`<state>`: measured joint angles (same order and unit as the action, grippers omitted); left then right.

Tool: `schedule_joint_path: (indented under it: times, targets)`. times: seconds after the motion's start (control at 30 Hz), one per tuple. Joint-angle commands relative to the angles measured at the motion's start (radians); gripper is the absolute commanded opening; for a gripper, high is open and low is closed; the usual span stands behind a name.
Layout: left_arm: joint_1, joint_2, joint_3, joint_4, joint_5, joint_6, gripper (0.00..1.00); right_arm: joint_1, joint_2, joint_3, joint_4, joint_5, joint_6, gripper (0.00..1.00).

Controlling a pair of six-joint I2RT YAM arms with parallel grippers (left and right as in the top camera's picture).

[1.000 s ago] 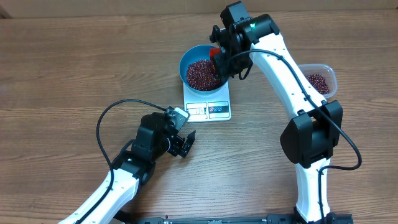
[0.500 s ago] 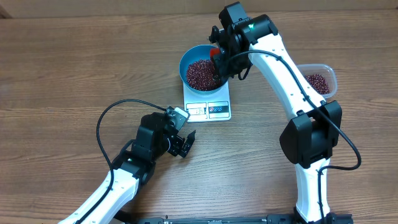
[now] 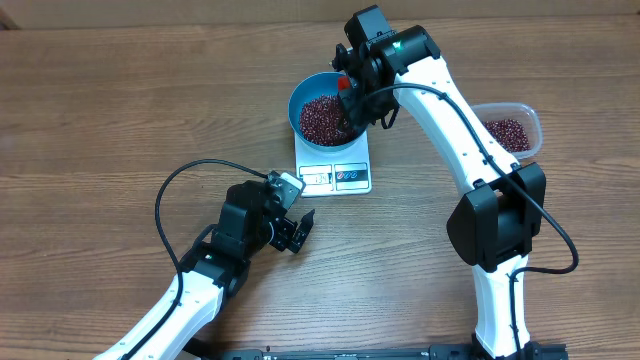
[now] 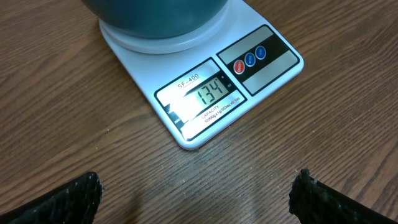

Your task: Scoop item into bowl and weigh 150g on scale

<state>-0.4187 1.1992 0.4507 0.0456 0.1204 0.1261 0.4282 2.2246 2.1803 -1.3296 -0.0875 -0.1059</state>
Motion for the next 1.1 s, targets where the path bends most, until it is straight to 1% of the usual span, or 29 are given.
schedule_joint_path:
  times: [0.0,0.23,0.37,1.07]
  targets:
    - [0.000,0.007,-0.001,0.003,0.003,-0.014,0.99,0.004,-0.050,0.034,0.004,-0.008,-0.007,0.04]
    - [0.000,0.007,-0.001,0.003,0.003,-0.014,1.00,-0.013,-0.050,0.034,-0.004,-0.163,-0.008,0.04]
    - [0.000,0.007,-0.001,0.003,0.003,-0.014,1.00,-0.031,-0.050,0.034,-0.013,-0.274,-0.056,0.04]
    - [0.000,0.007,-0.001,0.003,0.003,-0.014,1.00,-0.032,-0.050,0.034,-0.038,-0.282,-0.055,0.04]
